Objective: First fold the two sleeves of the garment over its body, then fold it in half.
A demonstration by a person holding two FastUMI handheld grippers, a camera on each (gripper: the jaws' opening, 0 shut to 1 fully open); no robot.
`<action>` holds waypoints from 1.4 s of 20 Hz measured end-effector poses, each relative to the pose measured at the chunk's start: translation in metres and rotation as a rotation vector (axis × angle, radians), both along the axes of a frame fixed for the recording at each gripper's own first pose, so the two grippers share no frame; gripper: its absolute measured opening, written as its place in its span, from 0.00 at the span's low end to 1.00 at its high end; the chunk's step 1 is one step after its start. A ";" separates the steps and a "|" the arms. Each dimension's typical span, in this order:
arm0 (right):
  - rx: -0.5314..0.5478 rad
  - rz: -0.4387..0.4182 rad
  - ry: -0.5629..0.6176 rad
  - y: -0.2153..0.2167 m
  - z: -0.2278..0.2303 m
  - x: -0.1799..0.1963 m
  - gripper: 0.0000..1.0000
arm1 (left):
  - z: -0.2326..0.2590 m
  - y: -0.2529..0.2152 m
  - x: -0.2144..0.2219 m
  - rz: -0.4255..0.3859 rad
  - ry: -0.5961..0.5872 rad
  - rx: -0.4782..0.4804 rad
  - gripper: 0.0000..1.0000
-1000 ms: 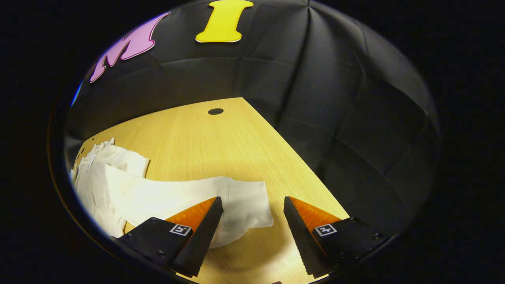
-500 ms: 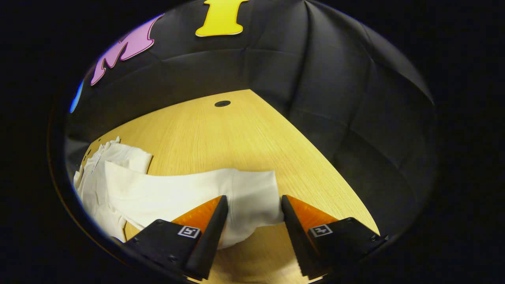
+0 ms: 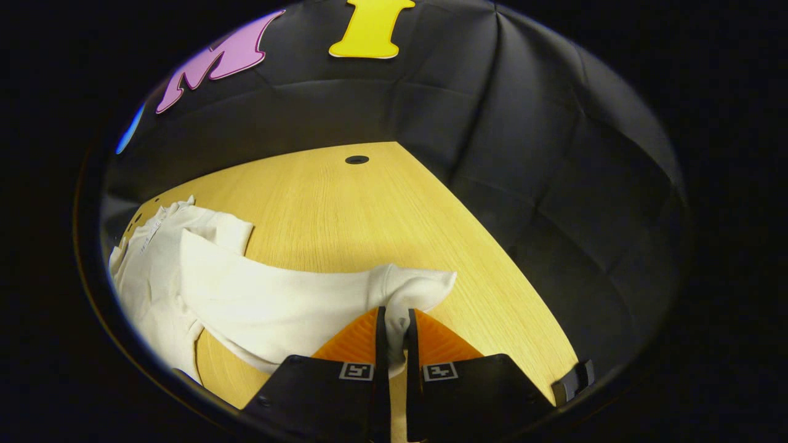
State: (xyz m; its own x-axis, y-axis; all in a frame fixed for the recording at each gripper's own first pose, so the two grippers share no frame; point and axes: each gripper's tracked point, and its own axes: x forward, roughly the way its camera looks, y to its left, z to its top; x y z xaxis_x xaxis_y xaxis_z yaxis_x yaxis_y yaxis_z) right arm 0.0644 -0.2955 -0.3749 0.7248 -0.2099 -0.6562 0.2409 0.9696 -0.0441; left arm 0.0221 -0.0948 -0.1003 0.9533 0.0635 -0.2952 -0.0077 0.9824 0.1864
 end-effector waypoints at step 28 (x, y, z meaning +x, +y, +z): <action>0.149 0.158 -0.266 0.370 0.160 0.007 0.14 | -0.063 0.247 0.044 0.034 -0.024 -0.074 0.97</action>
